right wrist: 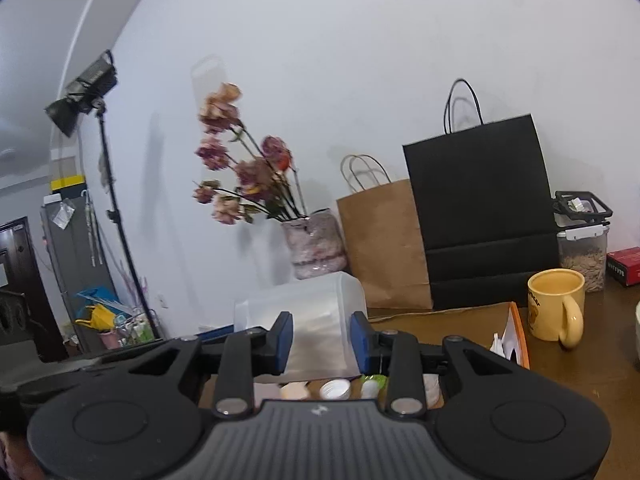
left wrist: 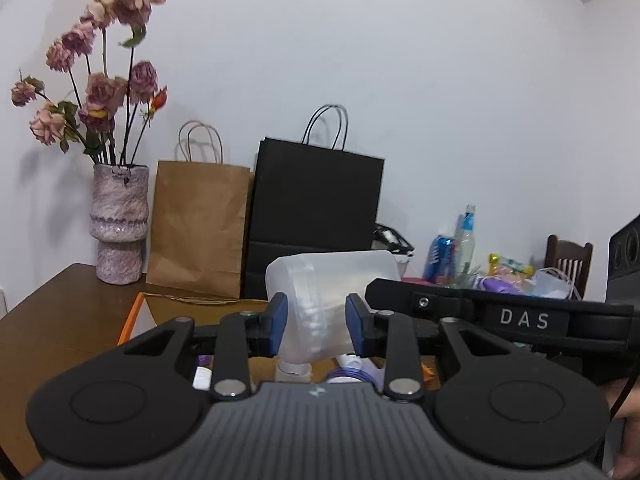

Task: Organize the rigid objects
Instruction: 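Lift the container with both tools and lower it into the box, then open both tools and lift them out of the box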

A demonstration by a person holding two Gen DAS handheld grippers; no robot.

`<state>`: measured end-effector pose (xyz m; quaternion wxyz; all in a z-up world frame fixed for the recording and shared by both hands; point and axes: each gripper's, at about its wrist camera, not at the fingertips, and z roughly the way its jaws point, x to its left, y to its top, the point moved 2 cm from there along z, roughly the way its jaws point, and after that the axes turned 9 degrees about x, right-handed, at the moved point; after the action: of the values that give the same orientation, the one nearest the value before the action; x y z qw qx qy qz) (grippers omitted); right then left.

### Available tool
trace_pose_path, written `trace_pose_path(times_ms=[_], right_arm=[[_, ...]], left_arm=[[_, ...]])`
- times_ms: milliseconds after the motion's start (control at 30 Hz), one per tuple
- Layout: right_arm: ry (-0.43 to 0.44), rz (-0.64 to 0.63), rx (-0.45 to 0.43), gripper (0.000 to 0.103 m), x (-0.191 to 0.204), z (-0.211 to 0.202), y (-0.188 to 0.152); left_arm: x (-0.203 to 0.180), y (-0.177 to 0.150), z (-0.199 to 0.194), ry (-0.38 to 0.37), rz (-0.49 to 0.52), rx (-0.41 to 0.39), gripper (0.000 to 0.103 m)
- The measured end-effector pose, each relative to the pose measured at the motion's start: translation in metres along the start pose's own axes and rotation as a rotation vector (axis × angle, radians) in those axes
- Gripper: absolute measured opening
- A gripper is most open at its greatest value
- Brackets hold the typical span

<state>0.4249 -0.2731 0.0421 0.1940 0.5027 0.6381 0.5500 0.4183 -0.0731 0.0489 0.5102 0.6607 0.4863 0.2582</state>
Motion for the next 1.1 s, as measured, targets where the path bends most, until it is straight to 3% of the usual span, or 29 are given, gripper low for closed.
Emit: trace_pose_path(times_ms=[133,333,433,667,767,867,1033,1100], right_arm=[[0.002,0.047,0.082,0.032,-0.02,0.032,0.001],[-0.019,0.207,0.321,0.032,-0.06,0.091,-0.001],[-0.016,0.265,0.412,0.032,-0.074,0.11,-0.004],[-0.018,0.382,0.575,0.031,-0.092,0.133,-0.024],[-0.067,0.365,0.576,0.03,-0.092,0.14,-0.03],[-0.07,0.377,0.574,0.031,-0.093,0.143,-0.032],[-0.065,0.384,0.58,0.031,-0.095,0.142,-0.029],[-0.07,0.381,0.587,0.033,-0.094,0.142,-0.028]], left_arm=[[0.017,-0.001,0.032,-0.007,-0.036,0.084,0.031],[0.054,-0.001,0.105,-0.063,-0.164,0.411,0.031],[0.066,-0.003,0.127,-0.075,-0.206,0.524,0.031],[0.076,-0.004,0.147,-0.043,-0.23,0.644,0.031],[0.076,-0.013,0.164,-0.071,-0.279,0.73,0.041],[0.083,-0.017,0.166,-0.086,-0.336,0.731,0.043],[0.081,-0.016,0.167,-0.072,-0.336,0.741,0.043],[0.077,-0.012,0.164,-0.034,-0.319,0.735,0.044]])
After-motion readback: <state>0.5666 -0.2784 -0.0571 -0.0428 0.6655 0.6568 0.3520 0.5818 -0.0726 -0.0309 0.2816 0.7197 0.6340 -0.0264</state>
